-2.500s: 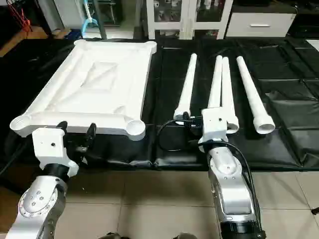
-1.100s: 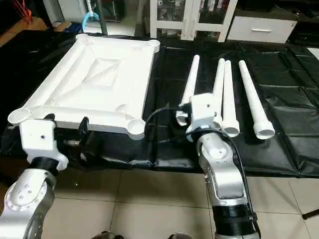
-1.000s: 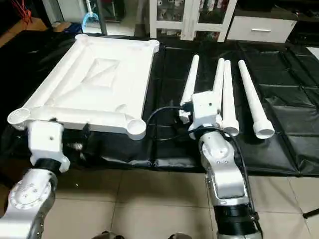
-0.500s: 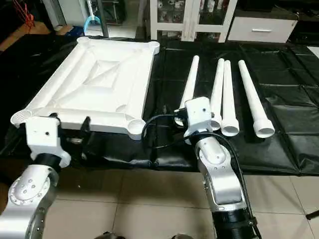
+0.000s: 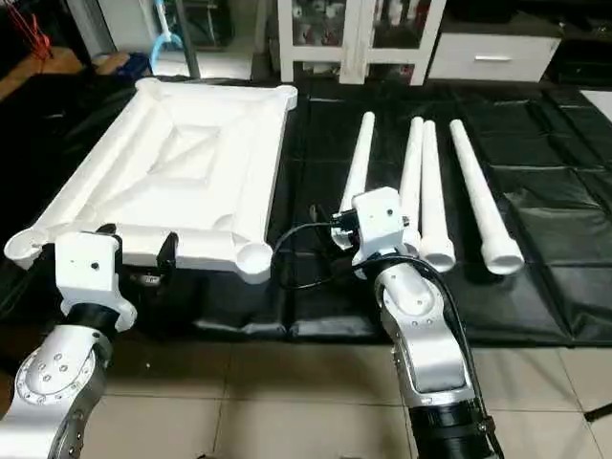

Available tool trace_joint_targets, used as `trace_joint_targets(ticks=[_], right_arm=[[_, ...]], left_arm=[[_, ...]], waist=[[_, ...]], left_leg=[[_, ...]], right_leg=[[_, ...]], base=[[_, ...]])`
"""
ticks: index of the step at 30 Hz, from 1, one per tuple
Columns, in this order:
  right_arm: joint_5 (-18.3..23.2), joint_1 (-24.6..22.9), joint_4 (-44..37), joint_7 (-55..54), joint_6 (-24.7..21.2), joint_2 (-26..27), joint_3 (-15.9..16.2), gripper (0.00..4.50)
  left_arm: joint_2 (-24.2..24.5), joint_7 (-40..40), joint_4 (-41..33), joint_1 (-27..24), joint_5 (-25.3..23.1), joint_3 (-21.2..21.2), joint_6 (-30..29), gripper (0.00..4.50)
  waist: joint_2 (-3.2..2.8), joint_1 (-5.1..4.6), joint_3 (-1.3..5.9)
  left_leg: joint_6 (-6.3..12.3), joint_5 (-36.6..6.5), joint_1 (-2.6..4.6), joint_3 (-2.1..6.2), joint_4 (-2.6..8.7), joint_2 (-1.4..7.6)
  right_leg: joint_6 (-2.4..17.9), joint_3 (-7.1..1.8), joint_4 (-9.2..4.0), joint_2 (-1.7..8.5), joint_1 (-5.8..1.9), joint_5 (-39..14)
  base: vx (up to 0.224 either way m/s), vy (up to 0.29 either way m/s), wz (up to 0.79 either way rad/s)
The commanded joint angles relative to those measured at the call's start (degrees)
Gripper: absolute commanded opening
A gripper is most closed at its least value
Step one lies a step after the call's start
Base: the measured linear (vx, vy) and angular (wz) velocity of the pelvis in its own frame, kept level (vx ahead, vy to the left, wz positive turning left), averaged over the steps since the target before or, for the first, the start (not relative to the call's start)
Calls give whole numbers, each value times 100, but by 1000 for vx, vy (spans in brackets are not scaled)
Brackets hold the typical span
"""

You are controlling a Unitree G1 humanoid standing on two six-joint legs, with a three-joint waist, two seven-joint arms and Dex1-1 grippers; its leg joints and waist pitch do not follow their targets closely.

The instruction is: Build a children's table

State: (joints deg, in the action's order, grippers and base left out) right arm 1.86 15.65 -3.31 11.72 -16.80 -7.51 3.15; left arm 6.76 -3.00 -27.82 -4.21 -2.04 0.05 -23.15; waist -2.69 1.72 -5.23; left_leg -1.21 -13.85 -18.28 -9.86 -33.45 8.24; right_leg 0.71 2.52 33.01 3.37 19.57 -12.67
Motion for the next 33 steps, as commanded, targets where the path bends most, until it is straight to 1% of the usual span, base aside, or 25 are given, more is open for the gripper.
trace_joint_targets(ticks=[1,4,8,9,11,12,14,16,17,18,19,20,21,22,23,24,25,26,27,28,29,30,31,32,33], right_arm=[[47,22,4,40,19,0,-25,450],[83,20,1,51,47,-18,-55,450],[36,-2,-4,69,69,-49,-20,450],[25,-5,-4,75,76,-54,-8,450],[2,-5,-7,77,88,-50,22,450],[-4,-5,-10,77,92,-50,30,450],[-3,-6,-30,91,115,-49,46,450],[-16,1,-28,97,140,-58,53,450],[-21,1,-27,87,153,-58,46,450],[-27,4,-28,75,161,-59,38,450],[-27,4,-28,75,161,-59,38,450],[-29,5,-32,67,162,-57,33,450],[-22,9,-35,58,161,-50,19,450],[-34,13,-37,47,159,-51,15,450],[-9,17,-37,28,149,-34,-20,450],[10,19,-37,14,141,-23,-44,450],[26,25,-26,10,138,-19,-62,450],[16,32,-9,10,132,-33,-62,450],[-17,38,7,13,135,-51,-51,450],[-29,40,16,17,136,-56,-48,450],[-34,32,12,21,145,-55,-46,450],[-29,23,5,25,150,-54,-48,450],[-29,19,3,26,151,-55,-48,450],[-32,12,-1,26,152,-51,-48,450],[-32,12,-1,26,152,-51,-48,450]], left_arm=[[27,-35,-62,22,8,-29,2,442],[35,-49,-19,77,1,-37,-4,442],[45,-67,24,111,-3,-38,11,442],[47,-72,27,116,-2,-41,17,442],[59,-93,43,130,8,-40,27,442],[62,-97,47,130,9,-40,29,442],[63,-110,51,132,15,-43,25,442],[62,-122,52,143,18,-52,22,442],[61,-134,55,149,25,-57,27,442],[62,-148,60,157,29,-54,30,442],[62,-148,60,157,29,-54,30,442],[61,-155,64,161,33,-48,33,442],[59,-158,74,173,41,-40,38,442],[56,-162,82,185,48,-38,39,442],[42,-166,97,203,69,-32,52,442],[31,-169,107,214,84,-29,61,442],[9,-166,124,227,106,-20,71,442],[-6,-167,142,239,121,-19,77,442],[-12,-167,164,252,120,-24,86,442],[-20,-163,190,266,115,-31,95,442],[-29,-155,214,281,104,-47,104,442],[-46,-151,227,295,109,-55,112,442],[-54,-151,231,301,116,-58,116,442],[-62,-150,235,302,128,-59,124,442],[-62,-150,235,302,128,-59,124,442]], waist=[[-14,-6,416],[-48,-11,464],[-81,-27,489],[-65,-30,485],[-40,6,459],[-76,23,454],[-78,4,465],[-90,-11,466],[-63,65,451],[-82,73,479],[-123,29,393],[-220,-21,380],[-273,-87,370],[-323,-155,389],[-450,-345,388],[-263,-353,367],[-279,-274,249],[-123,-237,141],[70,-135,127],[153,-28,174],[139,105,309],[146,129,322],[129,123,252],[26,119,277],[-110,126,309]], left_leg=[[1032,-509,2,91,363,219],[1500,155,50,139,289,210],[2082,744,191,210,201,227],[2114,760,181,209,190,216],[2010,664,42,167,146,145],[1952,601,48,161,153,145],[1815,510,115,198,182,187],[1822,524,152,224,189,206],[2312,732,-352,311,61,-42],[2395,761,-339,342,22,-42],[2505,836,-541,474,-26,-37],[2322,757,-310,612,31,-20],[2388,803,-130,837,83,-55],[2506,809,161,1038,132,-2],[2458,153,872,1341,143,448],[2439,-127,888,1502,226,740],[2306,-873,633,1388,402,749],[2003,-1527,431,1203,517,520],[1564,-1752,198,781,136,-53],[1364,-1403,105,495,-313,-383],[1115,-627,-317,542,-826,-291],[861,-107,-501,603,-913,-323],[816,21,-539,614,-899,-311],[714,271,-489,588,-763,-262],[709,541,-475,570,-401,-148]], right_leg=[[1776,-187,-258,288,-381,-347],[1753,-125,-150,234,-366,60],[1585,-55,-36,202,-245,174],[1576,-65,-35,209,-257,178],[1595,-130,-75,266,-388,19],[1602,-133,-90,269,-393,-59],[1600,-100,-88,227,-390,-154],[1580,-82,-73,214,-365,-122],[1316,17,-235,417,-722,-174],[1187,53,-286,491,-726,-297],[901,240,-399,507,-826,-846],[788,440,-409,361,-729,-1242],[684,554,-317,142,-704,-1309],[613,587,-172,10,-537,-1333],[554,401,306,-79,157,-1570],[387,236,561,21,254,-1388],[83,92,776,112,284,-993],[99,-64,521,214,155,-789],[424,-508,-241,482,-185,-1710],[643,-866,-501,676,-498,-2707],[1249,-1236,-597,1032,-1010,-3402],[1377,-1159,-504,764,-1024,-2948],[1475,-1118,-522,712,-985,-2719],[1695,-1003,-589,567,-930,-2549],[1640,-754,-586,356,-939,-2445]], base=[[84,12,1],[84,18,2],[64,15,3],[50,8,3],[0,0,0],[0,0,0],[0,0,0],[0,0,0],[-21,-6,25],[-21,-6,25],[-24,1,53],[8,0,59],[8,0,59],[67,-5,62],[93,-29,52],[93,-29,52],[50,-54,25],[27,-57,6],[27,-57,6],[40,-85,21],[71,-78,25],[71,-78,25],[95,-46,17],[82,-24,19],[82,-24,19]])
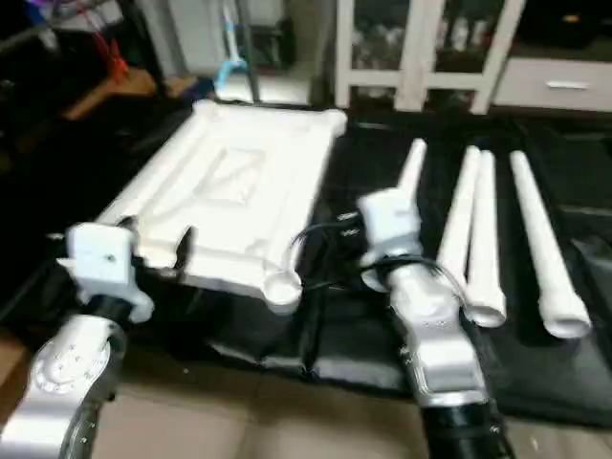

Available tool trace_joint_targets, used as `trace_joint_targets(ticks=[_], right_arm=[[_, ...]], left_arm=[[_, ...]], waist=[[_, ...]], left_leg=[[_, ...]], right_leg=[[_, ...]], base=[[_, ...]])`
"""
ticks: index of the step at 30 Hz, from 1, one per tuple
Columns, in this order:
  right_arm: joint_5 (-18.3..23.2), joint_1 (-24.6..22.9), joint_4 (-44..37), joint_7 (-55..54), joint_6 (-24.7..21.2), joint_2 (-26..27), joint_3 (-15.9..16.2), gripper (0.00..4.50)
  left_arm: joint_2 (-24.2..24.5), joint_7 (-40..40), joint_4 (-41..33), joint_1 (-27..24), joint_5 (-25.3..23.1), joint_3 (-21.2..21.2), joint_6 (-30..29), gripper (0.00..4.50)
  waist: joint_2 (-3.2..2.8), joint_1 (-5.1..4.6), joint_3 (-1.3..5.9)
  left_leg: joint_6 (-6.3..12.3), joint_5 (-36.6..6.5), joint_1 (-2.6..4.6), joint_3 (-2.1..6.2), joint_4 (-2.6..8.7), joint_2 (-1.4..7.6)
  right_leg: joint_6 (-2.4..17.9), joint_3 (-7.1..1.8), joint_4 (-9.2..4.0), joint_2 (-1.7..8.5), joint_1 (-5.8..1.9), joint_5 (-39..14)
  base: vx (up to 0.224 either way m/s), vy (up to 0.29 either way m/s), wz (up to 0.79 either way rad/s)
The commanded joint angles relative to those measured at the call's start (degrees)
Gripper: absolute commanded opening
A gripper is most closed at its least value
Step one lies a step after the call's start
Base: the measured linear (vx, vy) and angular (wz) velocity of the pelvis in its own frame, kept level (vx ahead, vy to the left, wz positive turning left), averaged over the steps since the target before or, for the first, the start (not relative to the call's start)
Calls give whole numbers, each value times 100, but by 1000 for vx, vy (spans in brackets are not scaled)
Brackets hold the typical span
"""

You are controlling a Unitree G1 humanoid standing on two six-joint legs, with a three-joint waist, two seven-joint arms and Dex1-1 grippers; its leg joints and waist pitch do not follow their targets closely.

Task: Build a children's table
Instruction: Move to table

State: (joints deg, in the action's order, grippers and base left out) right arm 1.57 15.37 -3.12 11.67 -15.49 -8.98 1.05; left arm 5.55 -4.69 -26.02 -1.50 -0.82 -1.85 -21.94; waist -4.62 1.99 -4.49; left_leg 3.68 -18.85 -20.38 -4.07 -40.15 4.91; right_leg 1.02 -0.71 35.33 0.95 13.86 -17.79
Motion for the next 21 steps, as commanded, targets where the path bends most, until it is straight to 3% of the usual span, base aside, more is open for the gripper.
trace_joint_targets(ticks=[1,2,3,4,5,6,7,8,9,10,11,12,13,14,15,16,17,18,19,20,21], right_arm=[[-4,30,-32,21,26,107,166,450],[-4,29,-36,17,29,110,170,450],[2,25,-52,11,28,117,175,450],[24,16,-67,9,34,122,176,450],[34,10,-72,9,40,121,177,450],[37,6,-73,11,44,118,177,450],[37,2,-74,7,45,116,174,450],[56,-5,-80,7,30,128,144,450],[61,-5,-82,9,25,130,136,450],[86,-3,-99,17,1,141,116,450],[118,2,-112,28,-19,152,95,450],[135,5,-118,33,-29,159,84,450],[139,7,-119,36,-33,161,81,450],[116,41,-99,33,-54,127,98,450],[102,60,-79,17,-65,112,103,450],[64,86,-47,-6,-66,86,106,450],[23,117,-6,-30,-74,56,104,450],[-18,178,89,-85,-104,23,74,450],[-20,201,126,-105,-113,19,54,450],[-19,275,239,-139,-179,11,2,450],[-26,298,273,-153,-201,7,-11,450]], left_arm=[[39,18,87,37,17,133,27,442],[32,15,102,40,19,134,39,442],[30,9,114,37,22,132,54,442],[24,-2,128,33,26,129,76,442],[18,-7,134,30,26,127,87,442],[14,-8,140,30,28,126,95,442],[10,-6,150,36,30,128,101,442],[14,5,167,57,46,130,111,442],[14,8,172,65,54,133,115,442],[13,10,176,70,66,143,117,442],[15,8,188,73,73,150,125,442],[15,5,196,74,75,155,132,442],[16,4,200,75,76,157,135,442],[17,-13,271,105,68,173,166,442],[22,-20,302,123,64,184,167,442],[20,-25,325,142,78,200,168,442],[21,-25,347,165,87,215,155,442],[60,-31,386,204,61,230,111,442],[84,-37,402,219,42,232,98,442],[134,-60,452,266,37,260,91,442],[148,-68,466,280,39,271,90,442]], waist=[[-61,97,268],[-218,-20,295],[-381,-286,372],[-320,-372,470],[-311,-371,478],[-232,-436,430],[-213,-443,453],[-98,-449,387],[-7,-438,360],[377,-316,387],[373,-136,465],[329,-100,451],[337,-91,459],[281,-93,390],[234,-86,394],[129,-82,388],[-147,-113,409],[-237,-305,437],[-331,-303,450],[-304,-347,588],[-289,-322,615]], left_leg=[[183,1075,-160,-12,506,287],[325,680,214,224,890,559],[764,-1085,714,784,1124,1057],[1096,-1317,876,939,1130,1217],[1350,-1347,884,969,1089,1216],[1766,-1010,748,778,1074,1063],[1855,-798,747,721,1068,997],[1872,-605,615,536,1115,889],[1729,-713,505,394,1103,746],[1189,-1216,145,0,793,183],[831,-588,-82,-172,-120,-164],[426,115,-378,-8,-312,-37],[286,335,-463,22,-332,-33],[148,553,-494,59,-276,85],[110,688,-481,54,-191,138],[155,963,-437,28,193,255],[94,1278,-190,23,639,445],[424,302,94,406,868,857],[491,83,241,524,871,1006],[866,1284,369,621,738,1057],[1003,2358,380,606,606,1015]], right_leg=[[1427,-245,-788,501,-325,-1814],[888,156,-514,110,-24,-1417],[547,279,302,70,524,-1195],[297,264,546,125,667,-927],[36,259,675,174,776,-718],[-450,296,778,262,979,-46],[-516,311,781,271,1038,120],[-470,264,636,339,1050,473],[-338,205,391,402,958,662],[-285,-210,-340,616,457,37],[-45,-798,-708,1164,65,-2209],[318,-796,-649,1179,-81,-2650],[470,-738,-606,1086,-94,-2420],[977,-610,-656,1073,-49,-2090],[1214,-510,-677,1017,-37,-1987],[1344,-205,-662,766,17,-1874],[1068,190,-558,485,157,-1371],[716,325,-81,223,460,-554],[645,300,154,243,638,-281],[482,250,257,390,727,589],[379,212,237,446,803,1019]], base=[[108,38,15],[126,86,5],[126,86,5],[145,69,2],[159,49,9],[159,49,9],[129,42,8],[122,-6,0],[122,-6,0],[102,-91,2],[124,-104,3],[124,-104,3],[153,-55,3],[133,-23,7],[133,-23,7],[119,22,6],[133,88,2],[133,88,2],[144,122,3],[122,99,2],[122,99,2]])
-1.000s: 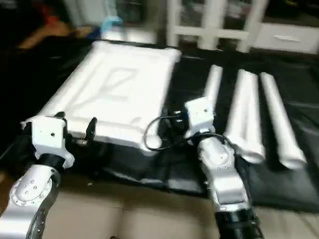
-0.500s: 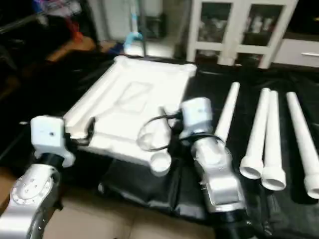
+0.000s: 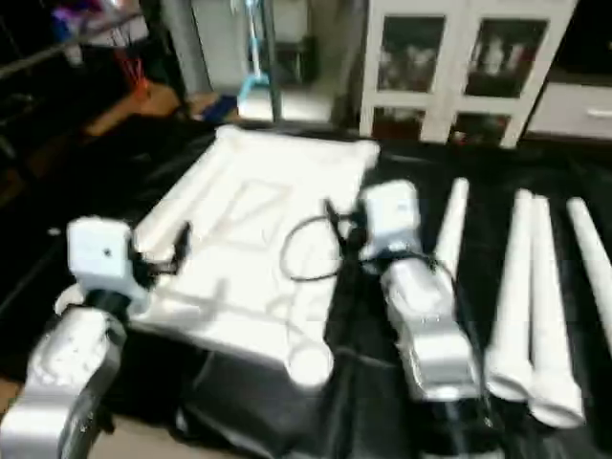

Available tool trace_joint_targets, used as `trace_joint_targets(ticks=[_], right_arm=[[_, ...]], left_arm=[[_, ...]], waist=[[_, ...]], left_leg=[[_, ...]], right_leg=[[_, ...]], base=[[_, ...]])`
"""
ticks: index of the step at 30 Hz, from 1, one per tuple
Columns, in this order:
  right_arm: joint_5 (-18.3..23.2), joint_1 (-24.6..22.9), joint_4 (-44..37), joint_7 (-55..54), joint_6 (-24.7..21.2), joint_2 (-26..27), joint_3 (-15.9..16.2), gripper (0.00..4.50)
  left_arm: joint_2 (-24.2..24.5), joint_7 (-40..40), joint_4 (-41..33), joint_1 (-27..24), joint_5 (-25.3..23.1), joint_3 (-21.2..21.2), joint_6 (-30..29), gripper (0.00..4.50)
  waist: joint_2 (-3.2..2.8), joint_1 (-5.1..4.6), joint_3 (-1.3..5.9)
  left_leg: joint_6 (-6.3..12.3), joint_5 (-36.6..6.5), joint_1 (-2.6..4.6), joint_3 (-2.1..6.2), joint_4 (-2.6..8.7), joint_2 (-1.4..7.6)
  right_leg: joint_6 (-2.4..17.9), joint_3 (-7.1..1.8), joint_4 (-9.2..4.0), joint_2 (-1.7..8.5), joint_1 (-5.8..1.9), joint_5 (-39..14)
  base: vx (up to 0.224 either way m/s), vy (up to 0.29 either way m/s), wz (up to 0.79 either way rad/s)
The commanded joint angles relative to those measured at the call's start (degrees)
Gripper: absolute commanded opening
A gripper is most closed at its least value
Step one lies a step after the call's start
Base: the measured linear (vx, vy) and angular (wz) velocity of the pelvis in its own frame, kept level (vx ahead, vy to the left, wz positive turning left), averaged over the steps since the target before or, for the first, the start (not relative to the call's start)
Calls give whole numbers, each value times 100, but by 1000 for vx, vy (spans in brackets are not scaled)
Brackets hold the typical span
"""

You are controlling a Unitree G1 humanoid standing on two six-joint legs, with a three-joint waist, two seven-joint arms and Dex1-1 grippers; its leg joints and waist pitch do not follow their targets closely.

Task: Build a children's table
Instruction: Move to table

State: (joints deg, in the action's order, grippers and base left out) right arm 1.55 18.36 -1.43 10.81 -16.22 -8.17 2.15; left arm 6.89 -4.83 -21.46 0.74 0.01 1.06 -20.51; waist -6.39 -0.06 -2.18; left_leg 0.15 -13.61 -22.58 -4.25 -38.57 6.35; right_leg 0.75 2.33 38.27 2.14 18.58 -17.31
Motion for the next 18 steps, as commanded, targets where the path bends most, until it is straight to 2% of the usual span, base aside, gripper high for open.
trace_joint_targets(ticks=[1,2,3,4,5,6,7,8,10,11,13,14,15,16,17,18], right_arm=[[-61,82,224,-137,-187,-81,-161,450],[-81,152,322,-175,-217,-86,-185,450],[-149,267,474,-237,-260,-90,-199,450],[-249,443,688,-327,-342,-100,-194,450],[-318,567,835,-386,-400,-108,-188,450],[-343,709,991,-376,-427,-129,-174,450],[-374,842,1130,-354,-473,-168,-148,450],[-375,930,1227,-339,-491,-203,-122,450],[-382,1137,1508,-327,-569,-260,-94,450],[-431,1231,1677,-322,-629,-303,-45,450],[-485,1303,1820,-319,-668,-341,1,450],[-588,1486,2228,-427,-727,-375,1,450],[-651,1586,2458,-487,-690,-393,5,450],[-725,1683,2668,-578,-675,-405,1,450],[-810,1772,2860,-674,-670,-423,13,450],[-879,1847,3007,-773,-621,-431,9,450]], left_arm=[[90,-92,55,101,-65,4,-71,442],[170,-129,95,135,-102,14,-80,442],[309,-179,160,177,-146,39,-102,442],[523,-309,247,213,-164,83,-167,442],[664,-398,308,240,-169,114,-216,442],[836,-532,381,265,-147,169,-260,442],[1025,-667,461,294,-136,228,-298,442],[1138,-746,523,321,-131,263,-311,442],[1616,-1082,691,336,-174,338,-399,442],[1818,-1264,746,323,-158,354,-471,442],[1975,-1416,781,302,-142,355,-537,442],[2304,-1771,798,176,-113,304,-598,442],[2478,-1945,791,86,-136,243,-579,442],[2617,-2064,790,23,-169,175,-545,442],[2717,-2150,780,-33,-192,110,-553,442],[2799,-2231,766,-73,-212,46,-532,442]], waist=[[-13,-29,457],[56,48,496],[88,141,485],[90,187,465],[111,212,445],[113,212,440],[94,209,394],[25,193,343],[7,170,313],[7,170,290],[-5,157,259],[33,166,236],[58,157,215],[42,157,214],[92,153,209],[99,155,206]], left_leg=[[1373,4257,584,594,216,795],[1031,5164,441,455,124,539],[696,4486,168,224,153,260],[552,3809,60,151,216,224],[316,2327,-10,87,326,243],[225,1737,-32,87,373,278],[76,786,3,86,461,357],[-51,-3,58,103,548,418],[-140,-535,88,111,620,467],[-201,-963,99,86,666,456],[-363,-1511,100,91,722,470],[-444,-1793,136,67,738,478],[-488,-2007,103,59,758,460],[-518,-2075,82,67,761,454],[-551,-2194,94,55,782,462],[-559,-2228,94,54,784,464]], right_leg=[[202,-245,-129,492,388,1924],[162,-321,-219,556,266,2580],[297,-307,-232,543,53,3284],[348,-302,-229,568,-15,3459],[438,-295,-262,601,-73,3332],[483,-285,-274,613,-112,3136],[636,-267,-327,600,-76,2482],[839,-247,-365,576,-31,1639],[1004,-260,-385,567,2,1111],[1055,-262,-408,557,52,719],[1064,-270,-431,576,72,216],[1048,-287,-486,583,139,-39],[1069,-304,-494,621,130,-370],[1065,-308,-485,635,128,-515],[1030,-314,-514,630,160,-729],[1026,-322,-515,637,171,-807]], base=[[91,70,-1],[0,0,0],[0,0,0],[0,0,0],[0,0,0],[0,0,0],[-53,-10,-5],[-68,-6,0],[-71,-5,0],[-81,-1,2],[-79,1,1],[-67,8,2],[-67,8,2],[-56,9,-1],[0,0,0],[0,0,0]])
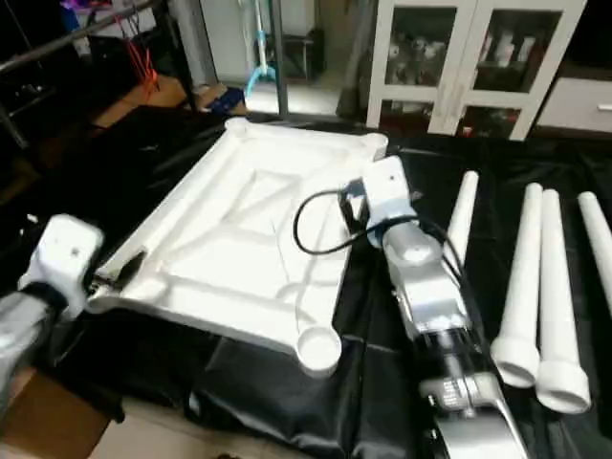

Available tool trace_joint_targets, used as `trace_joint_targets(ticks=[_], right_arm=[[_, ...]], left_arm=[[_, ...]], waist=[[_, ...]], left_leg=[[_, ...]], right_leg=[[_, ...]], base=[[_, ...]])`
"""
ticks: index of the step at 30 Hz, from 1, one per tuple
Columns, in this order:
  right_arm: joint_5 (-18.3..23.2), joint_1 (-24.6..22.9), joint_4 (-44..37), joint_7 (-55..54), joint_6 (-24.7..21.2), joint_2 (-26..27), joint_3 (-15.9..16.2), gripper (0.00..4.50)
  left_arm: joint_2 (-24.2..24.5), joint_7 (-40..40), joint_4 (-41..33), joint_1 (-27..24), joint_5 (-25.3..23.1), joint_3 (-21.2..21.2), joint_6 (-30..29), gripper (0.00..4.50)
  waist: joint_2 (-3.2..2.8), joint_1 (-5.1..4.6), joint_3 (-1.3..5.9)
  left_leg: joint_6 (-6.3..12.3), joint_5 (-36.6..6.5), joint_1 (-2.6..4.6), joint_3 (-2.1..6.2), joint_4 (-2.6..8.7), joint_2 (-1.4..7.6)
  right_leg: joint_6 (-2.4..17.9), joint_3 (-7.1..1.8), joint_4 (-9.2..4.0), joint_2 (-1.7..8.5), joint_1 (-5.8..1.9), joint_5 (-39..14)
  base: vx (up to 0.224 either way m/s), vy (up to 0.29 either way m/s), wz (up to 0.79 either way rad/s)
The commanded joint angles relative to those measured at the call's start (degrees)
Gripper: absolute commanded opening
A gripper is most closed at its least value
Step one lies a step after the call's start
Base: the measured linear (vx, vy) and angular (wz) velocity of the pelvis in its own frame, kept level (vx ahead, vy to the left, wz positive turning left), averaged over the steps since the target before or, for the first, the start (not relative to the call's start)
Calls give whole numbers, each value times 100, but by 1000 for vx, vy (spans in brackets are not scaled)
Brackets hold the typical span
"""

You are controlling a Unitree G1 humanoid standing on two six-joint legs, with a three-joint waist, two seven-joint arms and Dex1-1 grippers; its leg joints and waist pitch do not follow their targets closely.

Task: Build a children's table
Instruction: Move to table

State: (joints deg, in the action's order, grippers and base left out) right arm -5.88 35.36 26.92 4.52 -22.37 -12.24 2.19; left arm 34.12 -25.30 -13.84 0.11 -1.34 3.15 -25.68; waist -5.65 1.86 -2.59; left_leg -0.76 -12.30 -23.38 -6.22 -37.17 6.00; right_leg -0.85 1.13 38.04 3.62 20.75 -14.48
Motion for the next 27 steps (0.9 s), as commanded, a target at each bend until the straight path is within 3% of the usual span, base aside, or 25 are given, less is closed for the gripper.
trace_joint_targets(ticks=[1,3,4,5,12,15,17,20,23,25,27], right_arm=[[-136,147,172,-144,-7,-25,5,450],[-143,324,424,-366,64,-13,-102,450],[-136,362,466,-416,76,-19,-118,450],[-142,421,522,-551,93,-35,-155,450],[-401,528,1133,-816,187,-99,-48,450],[-413,565,1489,-773,270,-65,34,450],[-361,586,1633,-730,331,9,28,450],[-55,691,1871,-566,423,303,-143,450],[127,886,2195,-430,631,553,-258,450],[298,995,2302,-345,717,698,-377,450],[346,1030,2349,-326,756,730,-409,450]], left_arm=[[75,-184,4,-10,-76,-163,-15,442],[202,-275,-24,-43,-146,-285,63,442],[206,-277,-29,-30,-128,-299,50,442],[216,-354,-64,-13,-99,-351,57,442],[260,-473,18,-3,-202,-564,51,442],[244,-496,64,-28,-258,-690,52,442],[250,-523,75,-48,-288,-756,66,442],[239,-621,-7,-98,-275,-862,9,442],[311,-750,-162,-237,-285,-986,-49,442],[343,-817,-305,-346,-249,-1015,-66,442],[351,-833,-342,-372,-235,-1021,-67,442]], waist=[[4,-28,261],[95,-13,258],[87,-4,259],[118,-6,253],[96,-12,288],[113,-1,336],[124,-1,329],[126,-1,303],[126,-10,262],[135,-37,244],[146,-74,252]], left_leg=[[-498,-2352,199,225,641,497],[-404,-2106,199,169,646,511],[-341,-1888,171,152,645,510],[-273,-1732,153,134,647,514],[-207,-1489,170,89,639,504],[41,-853,155,55,591,506],[163,-698,148,41,582,509],[256,-1022,151,27,610,538],[88,-1590,177,36,680,565],[3,-1761,138,49,706,566],[3,-1670,139,25,697,565]], right_leg=[[1169,-211,-509,494,-26,-1153],[1170,-224,-531,489,-15,-951],[1208,-221,-506,496,-35,-799],[1227,-210,-495,487,-41,-663],[1315,-182,-455,454,-44,-52],[1393,-166,-412,462,-94,760],[1446,-154,-412,454,-102,929],[1518,-176,-441,494,-95,550],[1502,-171,-473,472,-46,-137],[1449,-176,-473,494,-63,-284],[1447,-184,-482,506,-61,-160]], base=[[0,0,0],[0,0,0],[0,0,0],[0,0,0],[0,0,0],[0,0,0],[0,0,0],[0,0,0],[0,0,0],[0,0,0],[0,0,0]])
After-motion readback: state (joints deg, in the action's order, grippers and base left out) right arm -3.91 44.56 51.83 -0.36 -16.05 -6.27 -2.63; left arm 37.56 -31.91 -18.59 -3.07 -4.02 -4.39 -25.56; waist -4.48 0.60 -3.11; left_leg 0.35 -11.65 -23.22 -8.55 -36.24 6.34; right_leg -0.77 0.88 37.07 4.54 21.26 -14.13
